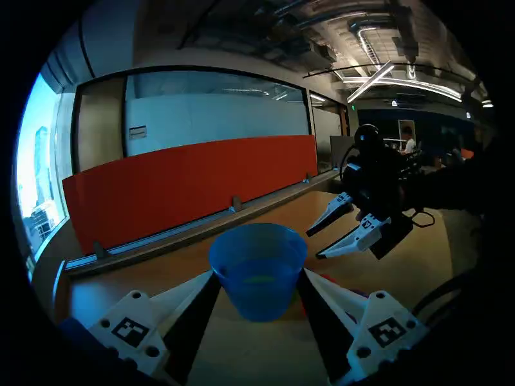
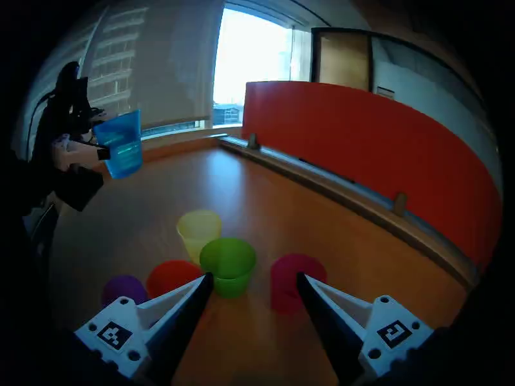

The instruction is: Pour water

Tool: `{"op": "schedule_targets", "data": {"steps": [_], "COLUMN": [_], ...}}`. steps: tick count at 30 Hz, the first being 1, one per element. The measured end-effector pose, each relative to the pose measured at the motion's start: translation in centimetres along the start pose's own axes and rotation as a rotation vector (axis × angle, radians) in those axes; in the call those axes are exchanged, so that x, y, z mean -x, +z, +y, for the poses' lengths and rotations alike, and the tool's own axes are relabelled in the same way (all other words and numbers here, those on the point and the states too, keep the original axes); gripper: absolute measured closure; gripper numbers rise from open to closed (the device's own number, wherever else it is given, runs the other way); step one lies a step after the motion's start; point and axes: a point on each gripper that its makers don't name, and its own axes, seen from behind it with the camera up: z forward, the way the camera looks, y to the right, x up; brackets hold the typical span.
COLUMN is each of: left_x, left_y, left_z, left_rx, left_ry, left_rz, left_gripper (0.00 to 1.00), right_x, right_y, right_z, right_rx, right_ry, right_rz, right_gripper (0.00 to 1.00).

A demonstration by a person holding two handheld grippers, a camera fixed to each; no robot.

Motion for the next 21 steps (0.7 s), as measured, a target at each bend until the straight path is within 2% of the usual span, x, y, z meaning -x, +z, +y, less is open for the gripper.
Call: {"op": "schedule_targets", "data": {"steps": [14, 21], "left_x": [-0.4, -0.2], "left_y": [-0.6, -0.5], "left_z": [-0.2, -0.2], "left_rx": [-0.010, -0.007], "left_ry": [0.005, 0.005], "left_rz": [0.009, 0.008], "left_gripper": [0.19, 0.20], "right_x": [0.4, 1.2], "right_y": [2.1, 2.6], "right_z": [-0.5, -0.4], "right_rx": [-0.029, -0.036], "right_ry": [-0.015, -0.019], "right_rz": [-0.019, -0.037], "right_gripper": [0.01, 0.01]}}
